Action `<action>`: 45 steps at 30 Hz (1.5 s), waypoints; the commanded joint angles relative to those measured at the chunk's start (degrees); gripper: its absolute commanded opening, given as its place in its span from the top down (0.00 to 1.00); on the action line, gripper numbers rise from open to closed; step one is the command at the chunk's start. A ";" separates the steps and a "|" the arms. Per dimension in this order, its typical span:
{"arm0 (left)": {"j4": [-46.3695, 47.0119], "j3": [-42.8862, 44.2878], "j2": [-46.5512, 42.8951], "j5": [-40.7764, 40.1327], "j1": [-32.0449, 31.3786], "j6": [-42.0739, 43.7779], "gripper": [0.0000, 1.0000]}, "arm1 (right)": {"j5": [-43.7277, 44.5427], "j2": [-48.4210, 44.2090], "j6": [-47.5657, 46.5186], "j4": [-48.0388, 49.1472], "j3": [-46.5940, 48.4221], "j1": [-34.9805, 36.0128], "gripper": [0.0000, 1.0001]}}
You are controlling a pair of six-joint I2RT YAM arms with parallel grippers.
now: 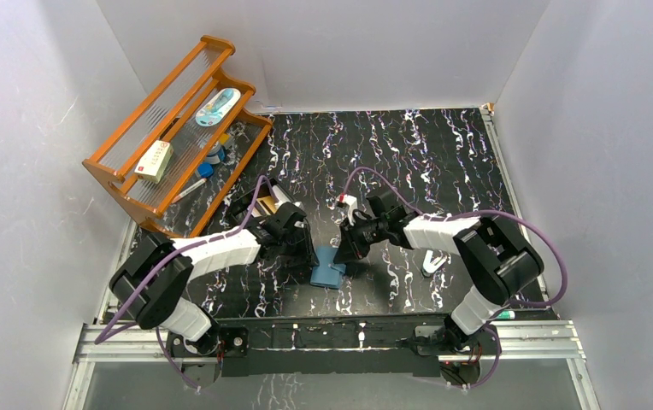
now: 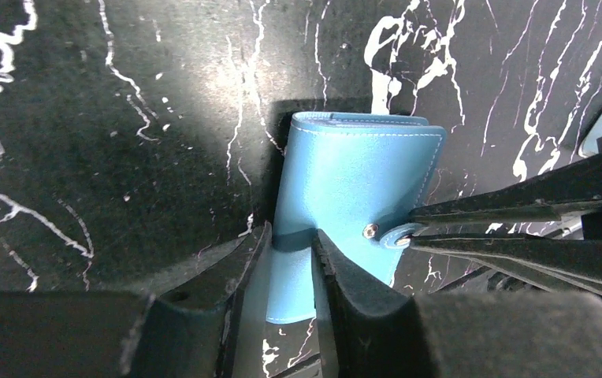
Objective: Put the credit cards into the card holder
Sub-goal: Close the card holder at the center of the board.
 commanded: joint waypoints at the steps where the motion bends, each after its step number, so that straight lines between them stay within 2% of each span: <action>1: 5.55 -1.15 1.24 4.65 0.16 1.97 0.77 | -0.52 1.80 -1.39 -1.89 3.28 0.86 0.80; 9: 7.94 -2.68 1.60 5.34 0.15 1.73 0.81 | 0.25 3.54 -1.39 -2.83 3.96 1.41 0.80; 17: 8.83 -3.50 0.75 6.15 0.15 1.13 0.78 | 3.38 0.74 -1.39 -3.00 3.47 1.45 0.80; 26: 5.70 -2.47 1.93 4.97 0.15 1.52 0.74 | 4.01 -6.37 -1.39 -8.18 5.39 1.43 0.80; 33: 4.35 -1.81 0.73 4.80 0.11 -0.43 0.78 | 4.01 -7.10 -1.39 -15.04 5.92 0.97 0.80; 42: 6.10 -1.61 2.17 5.95 -1.95 -5.08 0.78 | 4.01 -17.70 -1.39 -14.69 -0.34 1.10 0.80; 45: 6.10 -0.69 2.05 6.26 -2.87 -5.67 0.72 | 4.01 -19.89 -1.39 -12.81 -3.72 1.08 0.80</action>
